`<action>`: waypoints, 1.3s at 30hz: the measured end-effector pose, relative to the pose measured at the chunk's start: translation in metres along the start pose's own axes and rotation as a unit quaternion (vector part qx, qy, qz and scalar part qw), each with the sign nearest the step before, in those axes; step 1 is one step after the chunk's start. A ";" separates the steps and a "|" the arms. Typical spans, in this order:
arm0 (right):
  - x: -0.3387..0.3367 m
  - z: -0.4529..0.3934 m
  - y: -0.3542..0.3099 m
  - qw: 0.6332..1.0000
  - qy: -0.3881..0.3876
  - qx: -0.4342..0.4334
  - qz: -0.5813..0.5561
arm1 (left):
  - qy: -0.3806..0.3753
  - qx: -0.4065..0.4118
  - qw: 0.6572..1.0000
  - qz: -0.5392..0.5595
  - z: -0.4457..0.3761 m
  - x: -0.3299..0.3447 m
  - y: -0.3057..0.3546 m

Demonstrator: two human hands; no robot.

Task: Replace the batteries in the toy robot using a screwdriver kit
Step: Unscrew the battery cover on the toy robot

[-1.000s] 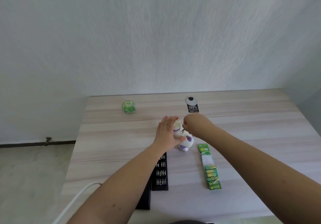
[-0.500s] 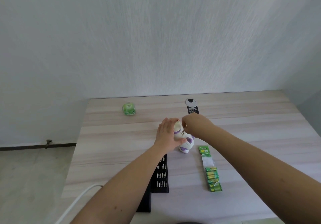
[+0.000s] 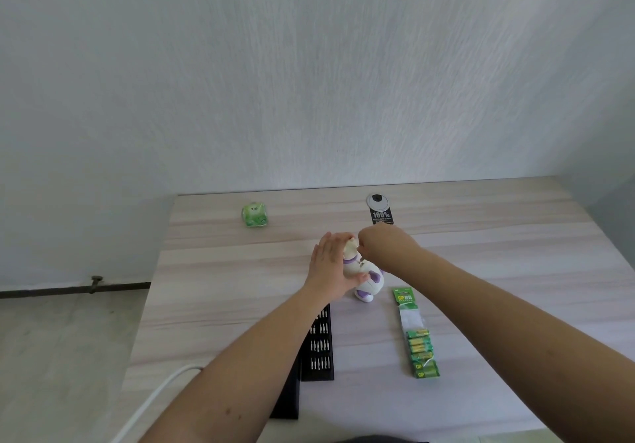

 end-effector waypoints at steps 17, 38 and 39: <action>-0.002 0.001 0.001 0.999 -0.006 -0.005 -0.031 | 0.005 0.000 1.000 0.005 0.001 0.000 -0.001; -0.008 0.010 0.006 0.998 0.022 -0.023 -0.050 | 0.008 0.002 1.000 -0.007 -0.001 0.005 -0.005; -0.008 0.011 0.006 0.998 0.024 -0.024 -0.050 | 0.006 0.002 1.000 -0.006 0.000 0.005 -0.005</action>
Point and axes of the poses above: each hand's wrist, its own z-axis away from the middle knuckle, its own x-axis out of the palm, y = z × x, the point moved 5 cm from there along -z, towards the middle knuckle, and after that the axes turned 11 degrees about -z, right-handed, at the moved point
